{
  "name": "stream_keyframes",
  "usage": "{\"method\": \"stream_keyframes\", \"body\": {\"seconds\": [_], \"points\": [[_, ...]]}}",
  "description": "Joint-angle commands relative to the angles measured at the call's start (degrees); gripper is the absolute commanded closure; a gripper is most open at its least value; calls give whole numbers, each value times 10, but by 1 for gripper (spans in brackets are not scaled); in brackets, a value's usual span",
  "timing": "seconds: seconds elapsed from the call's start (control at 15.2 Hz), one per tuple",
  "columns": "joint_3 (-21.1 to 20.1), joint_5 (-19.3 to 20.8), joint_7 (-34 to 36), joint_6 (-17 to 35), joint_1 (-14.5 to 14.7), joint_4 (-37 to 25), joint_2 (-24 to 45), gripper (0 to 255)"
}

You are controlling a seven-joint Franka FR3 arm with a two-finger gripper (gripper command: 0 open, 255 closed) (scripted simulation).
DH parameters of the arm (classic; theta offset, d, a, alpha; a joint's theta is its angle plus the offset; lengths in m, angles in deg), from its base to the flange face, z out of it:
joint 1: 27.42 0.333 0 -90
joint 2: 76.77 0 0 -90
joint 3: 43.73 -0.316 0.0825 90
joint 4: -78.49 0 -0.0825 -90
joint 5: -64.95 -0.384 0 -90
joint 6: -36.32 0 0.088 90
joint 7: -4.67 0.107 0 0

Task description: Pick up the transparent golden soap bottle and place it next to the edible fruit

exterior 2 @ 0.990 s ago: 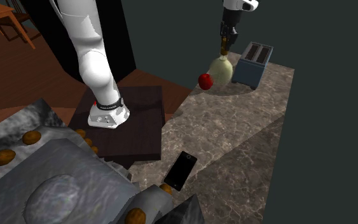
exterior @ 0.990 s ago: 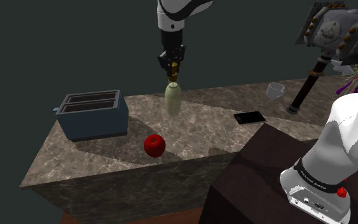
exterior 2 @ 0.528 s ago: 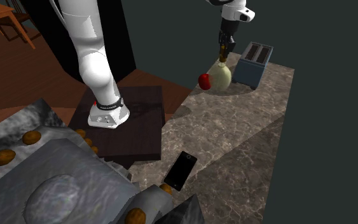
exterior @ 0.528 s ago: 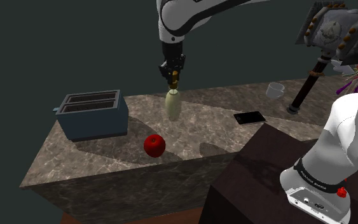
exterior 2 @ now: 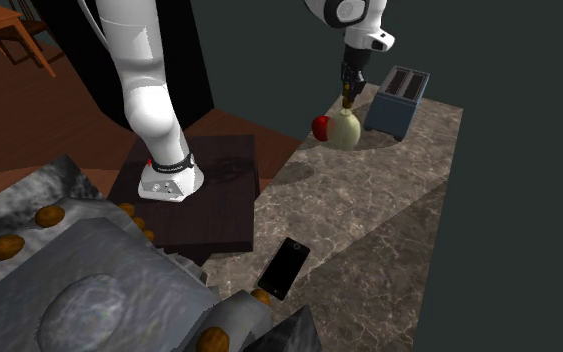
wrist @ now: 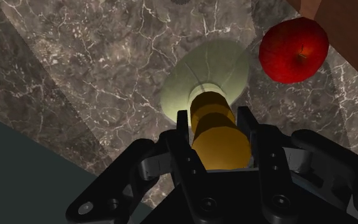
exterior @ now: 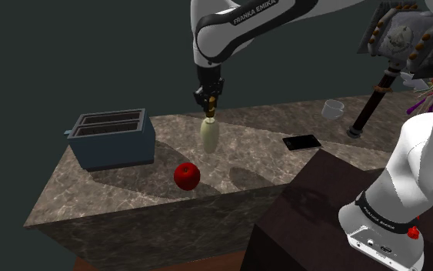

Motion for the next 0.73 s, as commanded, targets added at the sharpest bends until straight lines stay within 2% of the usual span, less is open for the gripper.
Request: {"method": "stream_keyframes", "body": {"seconds": [0.0, 0.66], "points": [[0, -1, -1, 14, -1, 6, 7, 255], [-1, -7, -4, 82, -2, 40, 42, 255]]}}
